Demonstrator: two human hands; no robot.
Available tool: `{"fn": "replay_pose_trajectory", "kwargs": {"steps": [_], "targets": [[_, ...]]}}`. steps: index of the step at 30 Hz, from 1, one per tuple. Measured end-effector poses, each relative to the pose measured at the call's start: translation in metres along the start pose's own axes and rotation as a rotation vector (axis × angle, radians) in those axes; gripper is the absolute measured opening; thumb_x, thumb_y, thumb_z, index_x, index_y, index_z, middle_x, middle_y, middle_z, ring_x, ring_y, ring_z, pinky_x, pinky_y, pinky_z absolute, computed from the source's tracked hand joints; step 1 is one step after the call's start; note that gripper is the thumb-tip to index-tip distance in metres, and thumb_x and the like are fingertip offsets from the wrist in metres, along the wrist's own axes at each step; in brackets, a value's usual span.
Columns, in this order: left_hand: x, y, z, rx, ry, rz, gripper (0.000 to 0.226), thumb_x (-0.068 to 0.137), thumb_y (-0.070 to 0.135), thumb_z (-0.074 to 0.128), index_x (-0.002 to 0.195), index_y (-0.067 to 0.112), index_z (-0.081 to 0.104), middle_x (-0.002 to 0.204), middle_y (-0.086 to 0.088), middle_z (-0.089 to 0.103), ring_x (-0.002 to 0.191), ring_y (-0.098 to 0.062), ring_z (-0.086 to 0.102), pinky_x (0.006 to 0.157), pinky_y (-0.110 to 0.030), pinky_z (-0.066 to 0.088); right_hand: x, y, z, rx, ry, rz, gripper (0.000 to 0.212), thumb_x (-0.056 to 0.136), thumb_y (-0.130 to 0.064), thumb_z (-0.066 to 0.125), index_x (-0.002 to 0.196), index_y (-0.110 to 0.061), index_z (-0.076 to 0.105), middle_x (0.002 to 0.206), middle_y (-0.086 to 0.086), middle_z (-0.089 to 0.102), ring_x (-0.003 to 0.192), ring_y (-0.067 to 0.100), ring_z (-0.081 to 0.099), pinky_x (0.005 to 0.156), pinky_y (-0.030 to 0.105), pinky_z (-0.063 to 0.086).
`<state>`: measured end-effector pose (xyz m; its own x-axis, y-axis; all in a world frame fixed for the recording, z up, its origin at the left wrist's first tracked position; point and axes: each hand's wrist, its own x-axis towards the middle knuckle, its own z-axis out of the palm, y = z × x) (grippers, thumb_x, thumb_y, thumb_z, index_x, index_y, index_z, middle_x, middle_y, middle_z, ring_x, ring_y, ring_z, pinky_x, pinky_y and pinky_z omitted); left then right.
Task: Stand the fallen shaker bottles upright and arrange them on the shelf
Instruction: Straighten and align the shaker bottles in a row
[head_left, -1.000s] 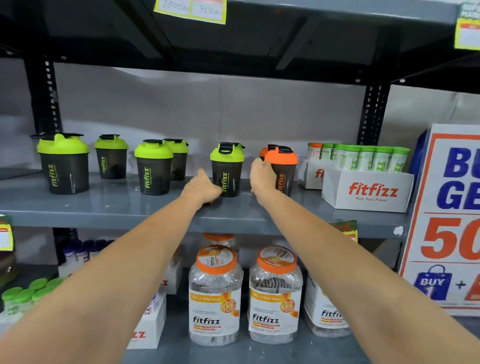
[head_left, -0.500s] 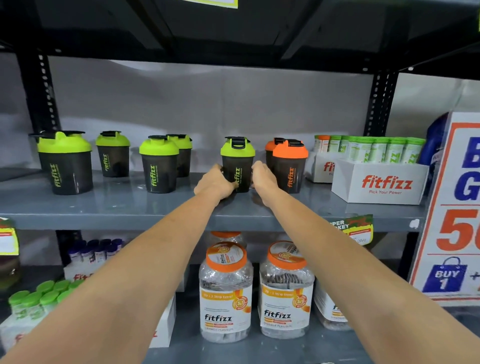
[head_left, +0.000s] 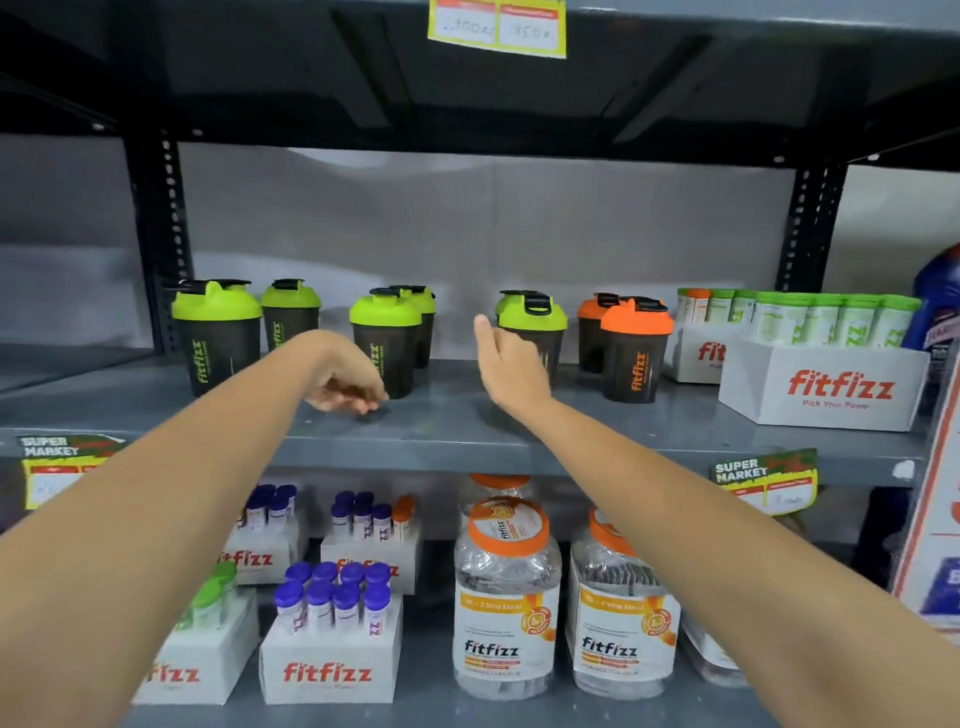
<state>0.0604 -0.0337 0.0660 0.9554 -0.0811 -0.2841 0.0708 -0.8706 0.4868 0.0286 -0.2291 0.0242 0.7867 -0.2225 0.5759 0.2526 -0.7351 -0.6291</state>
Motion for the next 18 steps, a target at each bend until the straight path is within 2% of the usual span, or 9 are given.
{"fn": "replay_pose_trajectory", "kwargs": {"steps": [3,5,7,9,11,13,15,17,18], "targets": [[0.011,-0.015,-0.002,-0.037,0.132,0.019,0.023,0.094,0.018,0.061,0.078,0.008,0.049,0.062,-0.005,0.050,0.044,-0.011,0.047,0.033,-0.015,0.037,0.009,-0.027,0.036,0.279,-0.060,0.214,0.066,0.092,-0.065,0.018,0.112,-0.012,0.052,0.119,0.021,0.062,0.106,0.040,0.062,0.094,0.052,0.050],[0.021,-0.023,0.003,-0.132,0.213,0.096,0.027,0.089,0.015,0.068,0.079,0.007,0.044,0.067,-0.010,0.052,0.050,-0.016,0.051,0.035,-0.018,0.040,0.014,-0.041,0.055,0.401,-0.079,0.353,0.078,0.091,-0.067,0.018,0.140,-0.011,0.038,0.133,0.021,0.055,0.116,0.040,0.058,0.099,0.054,0.048],[0.031,-0.030,0.011,-0.202,0.287,0.194,0.034,0.084,0.017,0.073,0.078,0.012,0.041,0.065,-0.010,0.054,0.049,-0.016,0.051,0.037,-0.020,0.035,0.017,-0.047,0.067,0.438,-0.063,0.433,0.083,0.090,-0.069,0.017,0.152,-0.014,0.024,0.142,0.019,0.049,0.123,0.040,0.054,0.101,0.054,0.046],[0.036,-0.036,0.015,-0.248,0.352,0.287,0.037,0.083,0.022,0.074,0.078,0.020,0.038,0.065,-0.007,0.055,0.046,-0.014,0.049,0.038,-0.020,0.031,0.019,-0.049,0.073,0.418,-0.074,0.454,0.082,0.091,-0.068,0.017,0.152,-0.013,0.025,0.145,0.019,0.047,0.125,0.039,0.052,0.104,0.052,0.044],[0.041,-0.040,0.016,-0.248,0.394,0.358,0.032,0.083,0.025,0.073,0.093,0.022,0.043,0.068,-0.006,0.058,0.045,-0.016,0.052,0.038,-0.020,0.033,0.019,-0.048,0.078,0.387,-0.110,0.446,0.080,0.093,-0.066,0.016,0.148,-0.012,0.036,0.145,0.018,0.048,0.127,0.037,0.050,0.106,0.049,0.042],[0.046,-0.041,0.016,-0.210,0.444,0.401,0.037,0.081,0.031,0.074,0.104,0.019,0.048,0.072,-0.007,0.062,0.048,-0.020,0.058,0.043,-0.023,0.040,0.021,-0.046,0.081,0.356,-0.138,0.431,0.079,0.093,-0.066,0.014,0.142,-0.013,0.045,0.142,0.017,0.051,0.127,0.036,0.050,0.107,0.048,0.041],[0.054,-0.040,0.016,-0.169,0.481,0.416,0.044,0.077,0.038,0.076,0.106,0.017,0.051,0.074,-0.005,0.068,0.054,-0.020,0.063,0.058,-0.030,0.053,0.024,-0.046,0.083,0.349,-0.137,0.425,0.078,0.093,-0.066,0.013,0.142,-0.015,0.046,0.141,0.017,0.052,0.127,0.036,0.050,0.108,0.049,0.041],[0.060,-0.038,0.018,-0.140,0.497,0.407,0.047,0.075,0.044,0.076,0.105,0.018,0.051,0.078,-0.004,0.071,0.060,-0.019,0.066,0.075,-0.038,0.057,0.026,-0.045,0.085,0.353,-0.132,0.434,0.078,0.092,-0.067,0.012,0.143,-0.017,0.045,0.142,0.016,0.052,0.128,0.036,0.050,0.108,0.050,0.040],[0.063,-0.037,0.018,-0.134,0.499,0.399,0.048,0.074,0.045,0.076,0.106,0.019,0.050,0.081,-0.004,0.072,0.065,-0.020,0.067,0.078,-0.040,0.056,0.027,-0.044,0.086,0.358,-0.128,0.441,0.079,0.092,-0.067,0.012,0.143,-0.017,0.045,0.143,0.015,0.051,0.129,0.036,0.049,0.109,0.050,0.040]]}}
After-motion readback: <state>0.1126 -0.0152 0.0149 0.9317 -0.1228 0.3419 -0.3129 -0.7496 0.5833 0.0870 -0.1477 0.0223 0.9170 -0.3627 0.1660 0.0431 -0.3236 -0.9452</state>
